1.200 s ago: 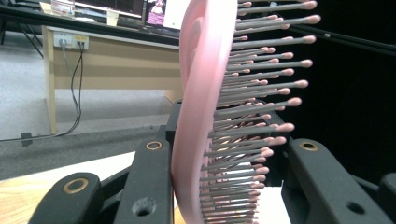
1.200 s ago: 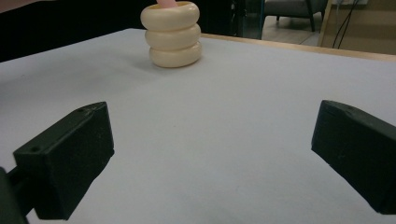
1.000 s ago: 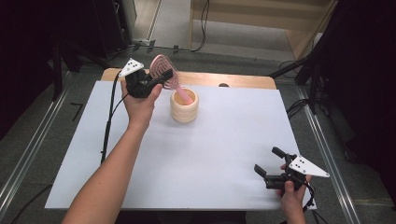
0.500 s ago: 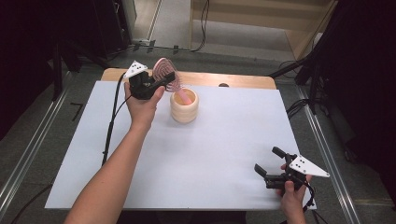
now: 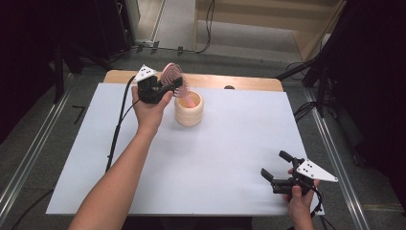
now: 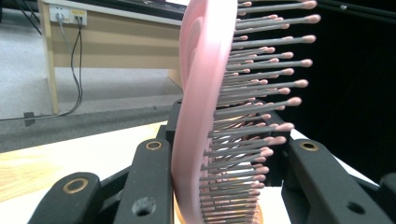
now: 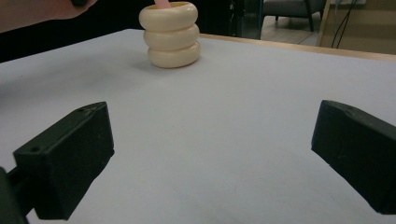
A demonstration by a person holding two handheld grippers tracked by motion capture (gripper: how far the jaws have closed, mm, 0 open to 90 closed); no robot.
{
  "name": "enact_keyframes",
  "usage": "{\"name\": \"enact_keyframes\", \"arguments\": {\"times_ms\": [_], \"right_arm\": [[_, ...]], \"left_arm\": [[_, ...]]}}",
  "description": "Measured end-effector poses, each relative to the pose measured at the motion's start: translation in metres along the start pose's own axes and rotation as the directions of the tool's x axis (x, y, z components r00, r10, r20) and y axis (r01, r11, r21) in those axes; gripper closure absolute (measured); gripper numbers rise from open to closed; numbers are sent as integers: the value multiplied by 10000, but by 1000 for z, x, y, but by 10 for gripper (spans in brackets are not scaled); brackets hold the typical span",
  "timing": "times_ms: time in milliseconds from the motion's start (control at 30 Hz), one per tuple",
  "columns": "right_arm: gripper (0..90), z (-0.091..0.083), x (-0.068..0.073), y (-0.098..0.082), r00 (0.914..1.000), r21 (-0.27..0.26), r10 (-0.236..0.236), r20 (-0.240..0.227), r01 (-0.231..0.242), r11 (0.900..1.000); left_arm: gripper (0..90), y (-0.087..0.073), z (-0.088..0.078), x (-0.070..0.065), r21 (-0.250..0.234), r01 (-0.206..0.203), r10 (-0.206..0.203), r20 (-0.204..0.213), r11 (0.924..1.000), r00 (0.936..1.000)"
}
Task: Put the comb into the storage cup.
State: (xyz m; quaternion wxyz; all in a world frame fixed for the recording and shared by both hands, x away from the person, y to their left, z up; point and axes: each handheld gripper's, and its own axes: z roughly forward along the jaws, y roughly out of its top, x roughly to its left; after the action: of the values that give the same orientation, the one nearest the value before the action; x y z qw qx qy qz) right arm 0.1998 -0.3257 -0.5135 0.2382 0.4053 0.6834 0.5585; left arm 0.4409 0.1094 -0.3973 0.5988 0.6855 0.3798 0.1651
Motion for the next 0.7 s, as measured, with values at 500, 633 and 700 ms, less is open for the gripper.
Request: {"name": "enact_keyframes", "arguments": {"times_ms": [500,633,700], "right_arm": [[0,0,0,0,10000,-8,-15,18,15,10000],[0,0,0,0,10000,-3,-32,21,32,10000],[0,0,0,0,10000,3,-33,25,33,10000]], "left_arm": [[646,-12,5,7,199,380,-378,-112,9991,9992],[646,-14,6,8,247,508,-506,-70,9984,9987],[646,-15,7,8,272,594,-592,-65,9979,9982]]}}
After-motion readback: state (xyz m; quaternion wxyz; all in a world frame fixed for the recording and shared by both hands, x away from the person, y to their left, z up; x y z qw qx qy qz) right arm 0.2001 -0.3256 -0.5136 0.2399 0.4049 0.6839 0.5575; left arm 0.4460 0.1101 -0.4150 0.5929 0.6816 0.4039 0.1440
